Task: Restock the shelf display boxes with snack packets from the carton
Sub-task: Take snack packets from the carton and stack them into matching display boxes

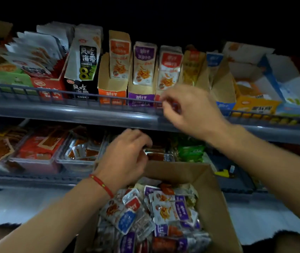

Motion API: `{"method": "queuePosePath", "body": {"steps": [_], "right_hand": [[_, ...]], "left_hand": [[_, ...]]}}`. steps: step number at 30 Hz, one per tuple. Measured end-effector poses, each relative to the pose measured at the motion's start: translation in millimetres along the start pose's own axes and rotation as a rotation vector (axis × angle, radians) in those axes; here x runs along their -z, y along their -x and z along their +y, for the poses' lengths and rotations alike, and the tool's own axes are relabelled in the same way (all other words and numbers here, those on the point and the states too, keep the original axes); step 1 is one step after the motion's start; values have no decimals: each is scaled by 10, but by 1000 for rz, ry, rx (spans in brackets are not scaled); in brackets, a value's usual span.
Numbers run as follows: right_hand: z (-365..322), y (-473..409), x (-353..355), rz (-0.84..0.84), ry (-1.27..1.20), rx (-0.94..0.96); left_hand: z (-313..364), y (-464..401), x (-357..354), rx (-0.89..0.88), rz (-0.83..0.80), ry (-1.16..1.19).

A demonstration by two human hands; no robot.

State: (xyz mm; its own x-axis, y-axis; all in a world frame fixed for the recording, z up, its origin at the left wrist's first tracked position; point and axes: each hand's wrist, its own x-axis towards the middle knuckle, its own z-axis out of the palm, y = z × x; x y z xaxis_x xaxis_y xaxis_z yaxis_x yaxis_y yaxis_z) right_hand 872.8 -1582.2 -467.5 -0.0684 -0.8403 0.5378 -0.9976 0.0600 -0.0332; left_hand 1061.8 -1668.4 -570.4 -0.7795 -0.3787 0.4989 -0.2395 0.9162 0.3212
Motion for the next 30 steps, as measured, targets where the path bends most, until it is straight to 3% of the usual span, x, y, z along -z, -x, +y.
{"method": "queuePosePath", "body": {"steps": [3,5,7,9,13,17,22,25,27,30], "right_hand": [[61,647,-206,-223,-21,-72],[173,966,-345,-463,-44,-131],[320,1200,-417,-723,-170,-192],[426,1339,-434,-922,-264,-216],[535,1398,-387,-866,-394,-292],[586,1420,-354,-815,-430,-327],[625,1464,-416,-1108,-406,-333],[661,1461,-366,-1165,-328,-333],[654,1451,-313,-1062,-434,-382],[592,1383,-229,-734,-733,-530]], "left_hand": [[105,256,-343,75,-412,28],[177,424,-632,76,-660,-6],[232,569,-943,61,-831,-11],[243,671,-1220,92,-899,1],[194,716,-1539,62,-974,-124],[199,660,-1609,177,-921,-73],[303,431,-1283,404,-804,190],[321,278,-915,552,-709,402],[318,211,-698,653,-621,603],[372,122,-449,785,-443,947]]}}
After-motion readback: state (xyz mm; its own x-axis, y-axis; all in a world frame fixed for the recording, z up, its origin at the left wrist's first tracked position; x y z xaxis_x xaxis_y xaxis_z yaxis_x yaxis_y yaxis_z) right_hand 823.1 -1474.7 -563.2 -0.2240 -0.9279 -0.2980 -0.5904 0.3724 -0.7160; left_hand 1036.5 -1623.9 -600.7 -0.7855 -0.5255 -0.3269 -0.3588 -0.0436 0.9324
